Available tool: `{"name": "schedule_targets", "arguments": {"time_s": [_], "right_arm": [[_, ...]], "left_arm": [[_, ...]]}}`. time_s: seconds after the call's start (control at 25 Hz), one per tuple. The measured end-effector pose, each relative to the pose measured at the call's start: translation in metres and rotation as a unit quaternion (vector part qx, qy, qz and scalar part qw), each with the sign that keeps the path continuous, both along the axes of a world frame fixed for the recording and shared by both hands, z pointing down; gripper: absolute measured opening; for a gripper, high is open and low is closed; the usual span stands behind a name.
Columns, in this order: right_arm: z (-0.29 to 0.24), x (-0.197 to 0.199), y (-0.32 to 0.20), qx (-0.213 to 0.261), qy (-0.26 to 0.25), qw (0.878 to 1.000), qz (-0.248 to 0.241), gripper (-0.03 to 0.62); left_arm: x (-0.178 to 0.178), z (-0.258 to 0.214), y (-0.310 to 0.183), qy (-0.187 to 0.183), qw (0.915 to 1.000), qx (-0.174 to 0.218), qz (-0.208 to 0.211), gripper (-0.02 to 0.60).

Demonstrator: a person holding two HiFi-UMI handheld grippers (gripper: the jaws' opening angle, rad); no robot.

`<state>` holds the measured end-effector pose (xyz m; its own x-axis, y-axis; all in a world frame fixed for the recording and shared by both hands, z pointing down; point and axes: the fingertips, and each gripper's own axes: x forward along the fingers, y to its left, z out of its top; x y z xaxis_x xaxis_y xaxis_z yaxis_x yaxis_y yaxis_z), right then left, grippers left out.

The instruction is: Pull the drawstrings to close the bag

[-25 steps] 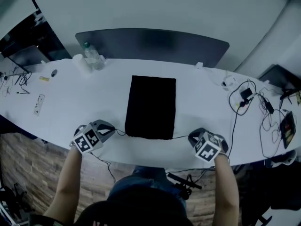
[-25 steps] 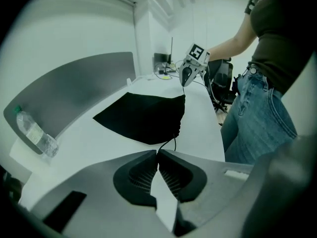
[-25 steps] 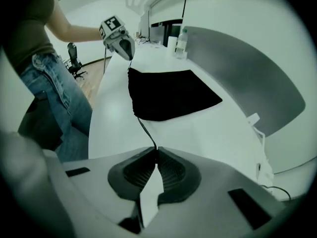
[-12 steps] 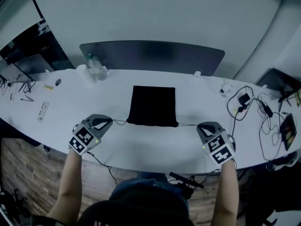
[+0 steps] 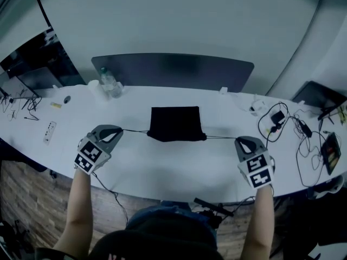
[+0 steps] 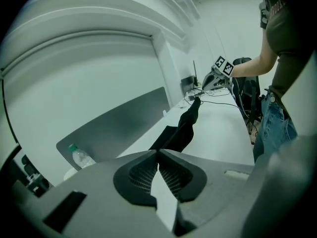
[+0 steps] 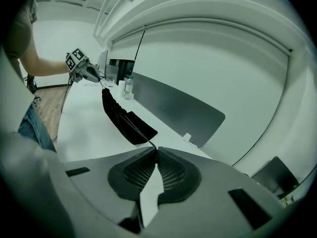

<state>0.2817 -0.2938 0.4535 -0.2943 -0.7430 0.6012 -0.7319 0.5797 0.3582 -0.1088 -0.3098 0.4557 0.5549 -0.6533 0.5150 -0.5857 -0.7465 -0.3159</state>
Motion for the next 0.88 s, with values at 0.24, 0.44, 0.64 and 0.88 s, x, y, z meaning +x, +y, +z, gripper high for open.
{"name": "schedule_targets", "arguments": {"time_s": [0.24,0.44,0.64,0.88], "right_arm": [[-0.014,0.017,-0.009,0.023,0.001,0.999,0.028,0.008],[-0.024,0.026,-0.017,0.038,0.005,0.998,0.04,0.008],[-0.031,0.032,-0.024,0.049,0.014,0.997,0.051,0.008],[-0.038,0.036,-0.026,0.058,0.016,0.997,0.058,0.008]], "left_arm": [[-0.003,-0.015,-0.012,-0.006,0.9993,0.022,-0.029,0.014],[-0.011,-0.027,-0.021,-0.003,0.9977,0.037,-0.056,0.012],[-0.02,-0.035,-0.028,-0.007,0.9961,0.048,-0.074,0.012],[-0.036,-0.044,-0.036,-0.003,0.9936,0.052,-0.1,0.012]]}}
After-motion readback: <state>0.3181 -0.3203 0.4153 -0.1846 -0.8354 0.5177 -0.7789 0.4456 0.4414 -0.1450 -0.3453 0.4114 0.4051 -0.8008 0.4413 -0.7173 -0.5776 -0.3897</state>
